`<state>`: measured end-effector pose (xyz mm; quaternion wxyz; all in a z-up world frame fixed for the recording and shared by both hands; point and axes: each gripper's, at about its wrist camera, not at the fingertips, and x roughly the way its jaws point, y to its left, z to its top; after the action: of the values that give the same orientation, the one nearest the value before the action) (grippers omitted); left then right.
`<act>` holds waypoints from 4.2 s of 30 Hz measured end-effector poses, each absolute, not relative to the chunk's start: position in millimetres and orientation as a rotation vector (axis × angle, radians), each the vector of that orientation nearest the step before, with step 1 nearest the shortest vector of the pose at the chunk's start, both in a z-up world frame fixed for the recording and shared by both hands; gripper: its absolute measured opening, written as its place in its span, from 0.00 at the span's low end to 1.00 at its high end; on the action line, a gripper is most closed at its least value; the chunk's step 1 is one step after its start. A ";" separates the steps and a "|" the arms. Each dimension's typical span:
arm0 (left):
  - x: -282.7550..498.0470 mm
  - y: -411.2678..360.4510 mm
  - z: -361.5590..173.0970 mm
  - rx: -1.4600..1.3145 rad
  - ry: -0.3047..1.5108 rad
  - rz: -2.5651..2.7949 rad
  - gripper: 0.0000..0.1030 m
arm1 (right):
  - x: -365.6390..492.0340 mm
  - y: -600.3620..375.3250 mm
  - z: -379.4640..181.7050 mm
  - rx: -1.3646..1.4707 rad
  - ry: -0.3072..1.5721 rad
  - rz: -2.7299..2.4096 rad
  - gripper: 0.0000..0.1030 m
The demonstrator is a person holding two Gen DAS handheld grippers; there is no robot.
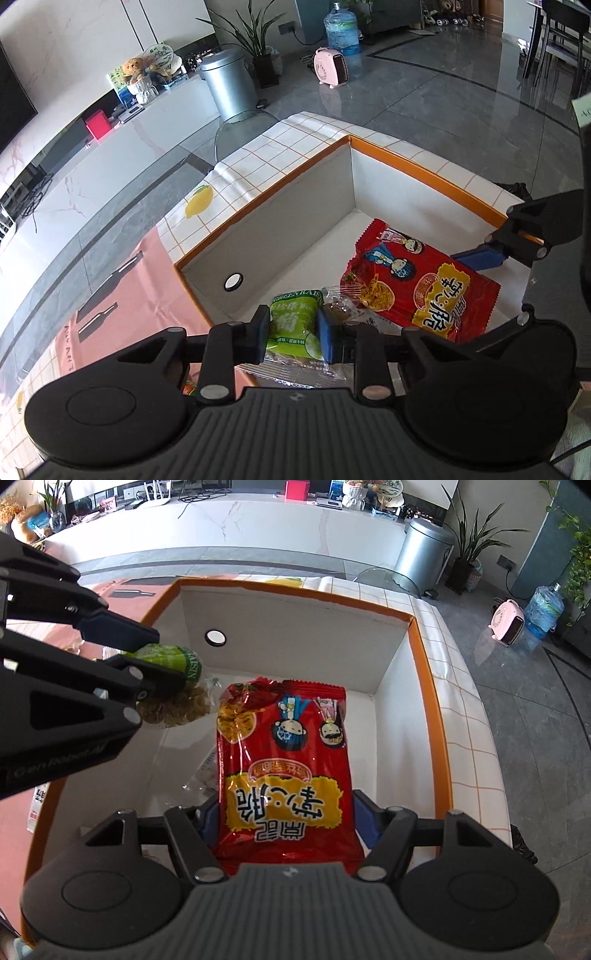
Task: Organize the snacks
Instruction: 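Carry both bags over the orange box and lower them inside, then open both tools to release the bags and withdraw, then move both tools back over the remaining snacks on the pink mat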
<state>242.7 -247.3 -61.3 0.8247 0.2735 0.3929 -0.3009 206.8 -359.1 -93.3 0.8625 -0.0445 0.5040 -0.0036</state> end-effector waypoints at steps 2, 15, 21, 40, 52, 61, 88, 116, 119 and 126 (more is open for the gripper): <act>247.3 -249.3 -64.3 0.572 0.839 -0.644 0.29 | 208.4 -362.1 -96.4 -0.099 1.066 -0.014 0.65; 249.8 -251.5 -78.0 0.604 0.846 -0.627 0.27 | 207.8 -364.2 -100.1 -0.119 1.080 -0.020 0.65; 237.9 -227.6 -51.6 0.517 0.814 -0.625 0.53 | 207.2 -360.2 -97.0 -0.108 1.074 -0.015 0.65; 238.9 -110.8 -27.8 0.266 0.845 -0.417 0.64 | 247.6 -315.6 -106.9 -0.171 1.140 0.006 0.66; 228.4 -75.0 -28.8 0.184 0.868 -0.393 0.69 | 249.4 -306.1 -101.7 -0.199 1.152 -0.066 0.79; 207.0 -45.4 -6.6 0.114 0.819 -0.363 0.69 | 221.4 -289.1 -62.2 -0.185 1.074 -0.080 0.79; 155.4 68.8 2.3 -0.024 0.712 -0.218 0.69 | 105.8 -151.8 -27.8 0.181 0.752 0.093 0.78; 270.9 47.7 -106.7 -0.167 0.920 -0.284 0.66 | 219.4 -141.8 -151.1 0.078 1.030 -0.013 0.78; 282.2 45.5 -113.2 -0.195 0.937 -0.283 0.66 | 224.4 -142.3 -155.9 0.076 1.036 -0.011 0.78; 300.4 38.2 -126.6 -0.218 0.963 -0.251 0.66 | 231.1 -139.0 -161.7 0.038 1.035 -0.003 0.78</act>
<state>300.4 38.2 -126.6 0.8730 -0.1046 0.4609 -0.1202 231.1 -139.0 -161.7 0.8690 0.0183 0.4945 -0.0015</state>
